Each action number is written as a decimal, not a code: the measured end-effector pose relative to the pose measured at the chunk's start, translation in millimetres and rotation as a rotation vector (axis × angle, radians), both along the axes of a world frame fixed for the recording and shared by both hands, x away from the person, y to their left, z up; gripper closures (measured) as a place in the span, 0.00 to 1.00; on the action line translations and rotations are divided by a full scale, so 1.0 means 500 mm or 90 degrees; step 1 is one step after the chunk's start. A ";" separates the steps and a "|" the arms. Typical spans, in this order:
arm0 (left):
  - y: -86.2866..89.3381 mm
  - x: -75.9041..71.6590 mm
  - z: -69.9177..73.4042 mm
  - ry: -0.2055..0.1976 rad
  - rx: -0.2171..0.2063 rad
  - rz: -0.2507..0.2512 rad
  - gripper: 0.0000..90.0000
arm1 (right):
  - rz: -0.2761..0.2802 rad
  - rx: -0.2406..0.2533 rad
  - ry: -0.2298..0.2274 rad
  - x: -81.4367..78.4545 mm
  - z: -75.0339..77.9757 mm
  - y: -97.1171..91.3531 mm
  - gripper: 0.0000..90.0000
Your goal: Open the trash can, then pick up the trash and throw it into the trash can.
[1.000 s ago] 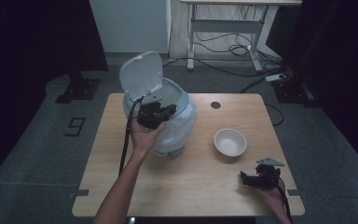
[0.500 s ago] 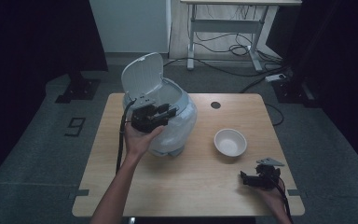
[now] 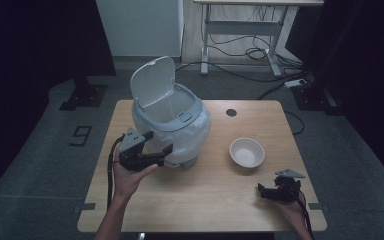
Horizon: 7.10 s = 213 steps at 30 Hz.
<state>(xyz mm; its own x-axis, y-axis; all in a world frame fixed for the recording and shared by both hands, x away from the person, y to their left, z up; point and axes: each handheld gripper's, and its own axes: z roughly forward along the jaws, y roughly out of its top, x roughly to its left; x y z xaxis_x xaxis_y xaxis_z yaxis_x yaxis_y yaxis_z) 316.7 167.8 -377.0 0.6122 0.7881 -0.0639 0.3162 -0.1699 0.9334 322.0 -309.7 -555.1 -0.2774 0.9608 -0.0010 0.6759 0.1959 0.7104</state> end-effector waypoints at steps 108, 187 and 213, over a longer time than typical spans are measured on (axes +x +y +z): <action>0.031 0.025 -0.274 0.172 0.097 0.067 0.25 | 0.018 0.213 -0.032 0.128 0.064 -0.016 0.91; 0.043 0.030 -0.280 0.193 0.087 0.060 0.25 | 0.184 0.258 -0.303 0.091 0.431 0.137 0.92; 0.047 0.031 -0.280 0.201 0.071 0.056 0.26 | 0.206 0.253 -0.334 0.101 0.483 0.179 0.92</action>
<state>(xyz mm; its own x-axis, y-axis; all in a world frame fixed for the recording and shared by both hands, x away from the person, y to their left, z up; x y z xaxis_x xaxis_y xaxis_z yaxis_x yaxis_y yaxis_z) 332.2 191.4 -517.0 0.5052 0.8497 -0.1506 0.6048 -0.2241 0.7642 372.4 -219.9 -313.8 -0.6068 0.7857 0.1201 0.1794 -0.0119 0.9837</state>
